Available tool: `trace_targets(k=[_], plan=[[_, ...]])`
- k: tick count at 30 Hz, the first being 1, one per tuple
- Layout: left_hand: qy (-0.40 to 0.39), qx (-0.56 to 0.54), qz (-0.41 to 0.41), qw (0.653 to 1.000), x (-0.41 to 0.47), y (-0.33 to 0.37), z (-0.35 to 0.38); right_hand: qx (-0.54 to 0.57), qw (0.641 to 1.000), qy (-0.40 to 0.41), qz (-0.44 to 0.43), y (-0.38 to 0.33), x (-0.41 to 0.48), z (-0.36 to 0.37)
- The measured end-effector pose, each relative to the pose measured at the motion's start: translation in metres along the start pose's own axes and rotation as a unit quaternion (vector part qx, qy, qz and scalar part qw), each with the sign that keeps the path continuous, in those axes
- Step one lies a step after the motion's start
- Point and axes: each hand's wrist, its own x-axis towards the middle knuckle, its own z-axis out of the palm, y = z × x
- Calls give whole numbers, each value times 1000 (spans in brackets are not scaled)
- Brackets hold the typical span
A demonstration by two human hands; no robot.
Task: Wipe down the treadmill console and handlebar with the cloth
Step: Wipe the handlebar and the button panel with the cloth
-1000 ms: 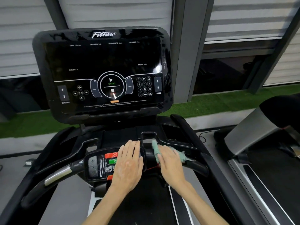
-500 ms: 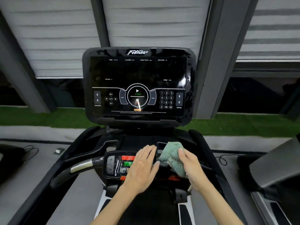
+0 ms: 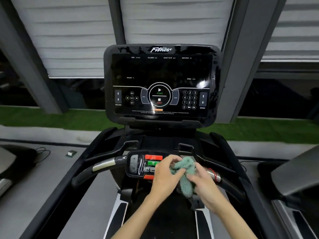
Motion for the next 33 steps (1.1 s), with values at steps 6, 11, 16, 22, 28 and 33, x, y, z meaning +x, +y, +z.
trace_targets(k=[6, 11, 16, 22, 28, 33], plan=[[-19, 1, 58, 998, -11, -20, -18, -73, 981, 176, 42, 27, -10, 34], [-73, 42, 144, 986, -26, -42, -38, 187, 968, 146, 76, 31, -24, 70], [-164, 29, 206, 964, -37, -57, -59, 147, 965, 216, 24, 30, -24, 76], [47, 173, 226, 957, 1, -94, -94, -318, 878, 334, -129, 4, -8, 54], [-54, 344, 178, 920, 21, -138, -107, -588, 723, 231, -278, 3, 33, 41], [-63, 331, 161, 928, 24, -147, -104, -585, 710, 223, -322, 24, 45, 36]])
